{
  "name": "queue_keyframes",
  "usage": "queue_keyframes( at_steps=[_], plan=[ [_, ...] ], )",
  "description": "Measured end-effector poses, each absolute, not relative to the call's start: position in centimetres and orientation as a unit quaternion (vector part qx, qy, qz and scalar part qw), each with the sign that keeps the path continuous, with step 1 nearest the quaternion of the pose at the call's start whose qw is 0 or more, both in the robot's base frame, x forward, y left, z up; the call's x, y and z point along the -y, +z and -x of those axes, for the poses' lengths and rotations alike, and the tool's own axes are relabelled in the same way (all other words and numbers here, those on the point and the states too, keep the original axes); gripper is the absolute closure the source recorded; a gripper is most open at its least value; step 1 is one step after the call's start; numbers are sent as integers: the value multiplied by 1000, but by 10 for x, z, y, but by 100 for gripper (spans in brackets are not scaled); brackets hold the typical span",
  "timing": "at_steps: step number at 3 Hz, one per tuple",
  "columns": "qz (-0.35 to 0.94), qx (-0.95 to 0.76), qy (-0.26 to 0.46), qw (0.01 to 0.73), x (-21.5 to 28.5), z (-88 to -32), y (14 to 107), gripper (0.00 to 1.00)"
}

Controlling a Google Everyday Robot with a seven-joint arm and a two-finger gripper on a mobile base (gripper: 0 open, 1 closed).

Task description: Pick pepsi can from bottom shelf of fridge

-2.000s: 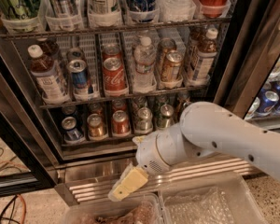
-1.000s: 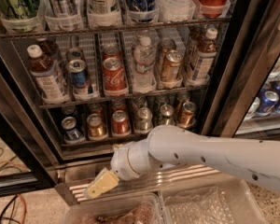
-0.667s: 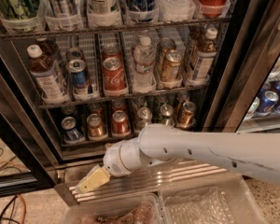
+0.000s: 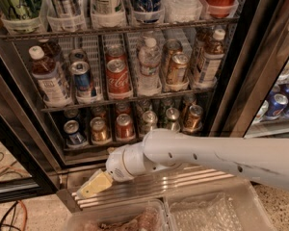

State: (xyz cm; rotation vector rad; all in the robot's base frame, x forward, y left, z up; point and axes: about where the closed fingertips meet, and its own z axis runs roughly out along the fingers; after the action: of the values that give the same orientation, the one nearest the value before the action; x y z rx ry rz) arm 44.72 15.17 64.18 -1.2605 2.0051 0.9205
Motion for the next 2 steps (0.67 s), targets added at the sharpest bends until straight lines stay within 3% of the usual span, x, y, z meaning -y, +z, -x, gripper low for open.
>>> queue_keyframes(
  at_steps=[2],
  plan=[
    [426,-745,380,345,-194,-462,619,0]
  ],
)
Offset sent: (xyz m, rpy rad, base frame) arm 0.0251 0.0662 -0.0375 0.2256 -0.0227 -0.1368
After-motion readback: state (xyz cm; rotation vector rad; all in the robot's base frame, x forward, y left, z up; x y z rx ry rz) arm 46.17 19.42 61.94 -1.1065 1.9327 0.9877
